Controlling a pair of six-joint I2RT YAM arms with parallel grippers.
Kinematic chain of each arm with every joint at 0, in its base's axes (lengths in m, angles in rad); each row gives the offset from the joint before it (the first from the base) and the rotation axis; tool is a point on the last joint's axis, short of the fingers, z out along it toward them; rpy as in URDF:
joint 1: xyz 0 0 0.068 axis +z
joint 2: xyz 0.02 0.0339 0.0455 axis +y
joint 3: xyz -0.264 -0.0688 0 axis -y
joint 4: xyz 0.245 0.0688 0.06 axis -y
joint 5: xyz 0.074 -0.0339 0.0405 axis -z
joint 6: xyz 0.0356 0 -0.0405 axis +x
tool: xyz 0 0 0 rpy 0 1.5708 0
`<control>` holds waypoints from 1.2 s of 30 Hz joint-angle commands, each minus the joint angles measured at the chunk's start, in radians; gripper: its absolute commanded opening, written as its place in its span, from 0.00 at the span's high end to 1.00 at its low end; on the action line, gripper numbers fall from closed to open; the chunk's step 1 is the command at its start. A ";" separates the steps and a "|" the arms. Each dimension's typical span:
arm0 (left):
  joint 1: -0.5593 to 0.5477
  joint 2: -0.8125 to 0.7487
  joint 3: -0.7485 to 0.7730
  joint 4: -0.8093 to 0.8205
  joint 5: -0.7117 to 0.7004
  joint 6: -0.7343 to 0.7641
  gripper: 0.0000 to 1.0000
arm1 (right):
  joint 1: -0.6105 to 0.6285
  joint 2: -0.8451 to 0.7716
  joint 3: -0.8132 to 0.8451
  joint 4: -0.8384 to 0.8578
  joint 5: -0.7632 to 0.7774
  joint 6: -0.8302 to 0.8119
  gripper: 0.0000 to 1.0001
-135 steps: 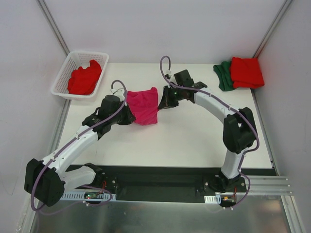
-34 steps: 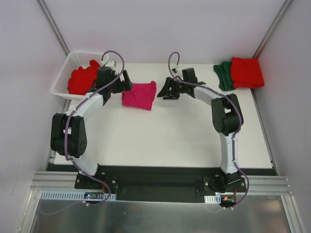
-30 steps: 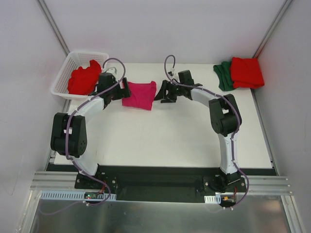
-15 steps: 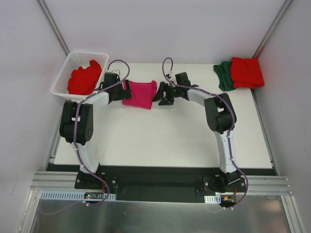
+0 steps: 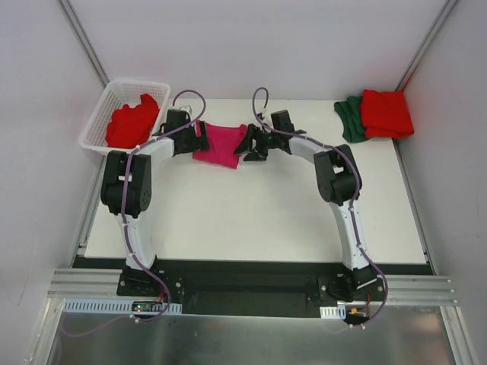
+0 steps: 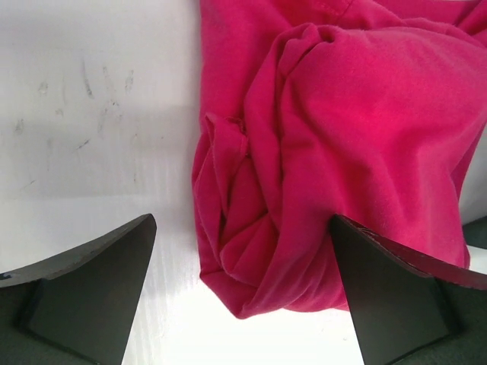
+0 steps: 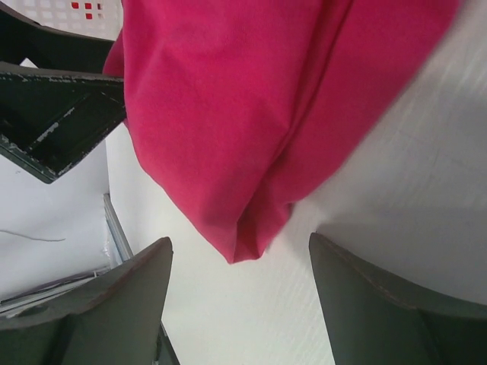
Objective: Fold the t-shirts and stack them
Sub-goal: Fold the long partially folded tshirt into a neat square
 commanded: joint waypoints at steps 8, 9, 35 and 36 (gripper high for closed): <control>-0.027 0.021 0.067 -0.034 0.087 -0.013 0.04 | 0.004 0.096 0.127 0.091 -0.074 0.107 0.25; -0.030 0.021 0.066 -0.034 0.089 -0.014 0.04 | 0.006 0.101 0.130 0.096 -0.079 0.111 0.25; -0.151 -0.082 -0.098 -0.057 0.179 -0.071 0.85 | 0.027 -0.174 -0.255 0.085 -0.024 0.042 0.99; -0.160 -0.105 -0.114 -0.058 0.176 -0.080 0.85 | 0.026 -0.210 -0.277 0.082 -0.013 0.039 0.99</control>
